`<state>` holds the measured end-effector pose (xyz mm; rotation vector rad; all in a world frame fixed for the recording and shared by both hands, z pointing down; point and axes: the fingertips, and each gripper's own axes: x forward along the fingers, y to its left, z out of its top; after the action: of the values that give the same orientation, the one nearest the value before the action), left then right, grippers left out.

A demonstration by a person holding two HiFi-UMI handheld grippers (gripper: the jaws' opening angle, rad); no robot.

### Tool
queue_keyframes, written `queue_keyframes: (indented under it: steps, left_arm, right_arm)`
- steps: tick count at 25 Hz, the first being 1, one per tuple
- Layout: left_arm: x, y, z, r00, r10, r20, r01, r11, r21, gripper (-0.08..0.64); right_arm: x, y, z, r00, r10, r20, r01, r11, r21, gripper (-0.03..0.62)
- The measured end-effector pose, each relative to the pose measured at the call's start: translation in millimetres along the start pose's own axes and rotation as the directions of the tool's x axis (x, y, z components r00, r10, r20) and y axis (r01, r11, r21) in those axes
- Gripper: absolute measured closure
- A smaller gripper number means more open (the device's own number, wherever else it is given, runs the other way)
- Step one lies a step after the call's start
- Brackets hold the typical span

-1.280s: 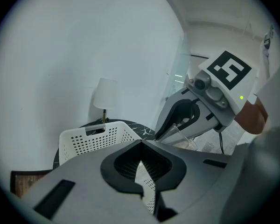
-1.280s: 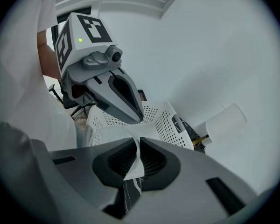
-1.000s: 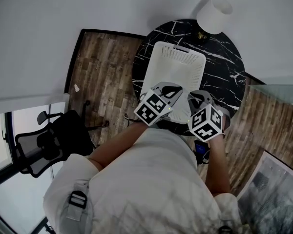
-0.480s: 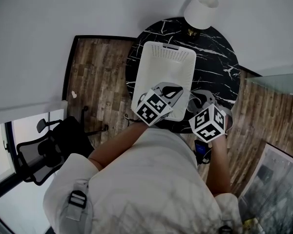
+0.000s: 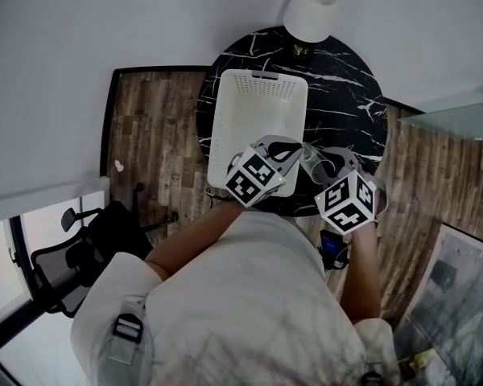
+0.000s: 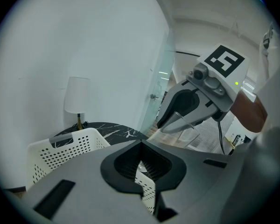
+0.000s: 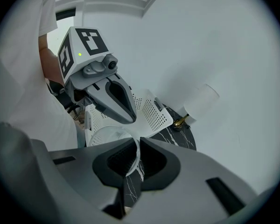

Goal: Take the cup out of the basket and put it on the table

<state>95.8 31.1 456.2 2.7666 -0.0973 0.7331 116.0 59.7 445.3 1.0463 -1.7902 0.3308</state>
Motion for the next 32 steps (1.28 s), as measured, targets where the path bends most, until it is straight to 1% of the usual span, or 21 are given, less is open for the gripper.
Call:
queue_keyframes:
  steps: [15,21,32]
  left_arm:
    - [35,-34,10,0.994,-0.101,-0.029,0.103,0.992,0.067,0.554]
    - [50,-47,12,0.989,-0.139,-0.043,0.142,0.987,0.079,0.554]
    - [65,-56,15,0.986,-0.156,-0.056,0.16,0.983,0.085,0.554]
  right_arm:
    - [-20,-10,-50,0.997,-0.052,-0.055,0.057,0.993,0.103,0.566]
    - [-26,-14,-69,0.995,-0.064,-0.076,0.074,0.987,0.141,0.566]
    - [-28,-20,-89,0.994,-0.065,-0.093,0.08,0.983,0.167,0.566]
